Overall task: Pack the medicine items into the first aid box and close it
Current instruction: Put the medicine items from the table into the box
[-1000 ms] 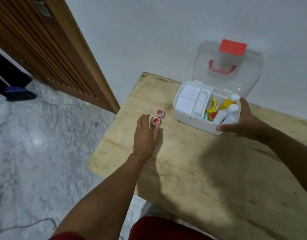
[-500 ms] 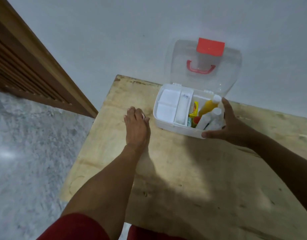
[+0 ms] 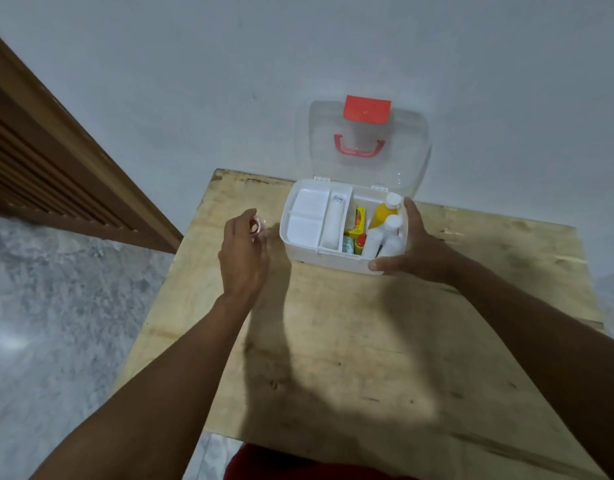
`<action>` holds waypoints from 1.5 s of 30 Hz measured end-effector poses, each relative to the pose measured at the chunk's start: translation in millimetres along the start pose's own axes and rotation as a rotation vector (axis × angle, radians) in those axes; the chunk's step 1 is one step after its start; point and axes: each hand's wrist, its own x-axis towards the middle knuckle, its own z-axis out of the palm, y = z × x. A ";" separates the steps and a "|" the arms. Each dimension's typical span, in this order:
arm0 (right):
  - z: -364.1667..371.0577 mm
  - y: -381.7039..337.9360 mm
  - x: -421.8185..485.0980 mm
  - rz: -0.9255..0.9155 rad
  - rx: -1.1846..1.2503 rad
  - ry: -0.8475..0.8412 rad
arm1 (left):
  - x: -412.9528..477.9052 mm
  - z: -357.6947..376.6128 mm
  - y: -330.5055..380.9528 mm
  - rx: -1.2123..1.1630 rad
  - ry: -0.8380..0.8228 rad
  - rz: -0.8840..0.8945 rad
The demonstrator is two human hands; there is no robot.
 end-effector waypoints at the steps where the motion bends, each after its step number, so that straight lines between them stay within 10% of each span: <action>1: 0.3 -0.4 -0.7 -0.017 0.011 0.010 | -0.1 -4.6 5.7 -0.018 0.018 0.005; 23: 0.9 1.4 9.1 0.039 -0.004 -0.027 | 71.9 17.4 72.0 0.313 -0.372 0.310; 45: 0.7 7.0 12.0 0.038 0.007 -0.039 | 48.6 -0.7 65.1 0.133 -0.299 0.201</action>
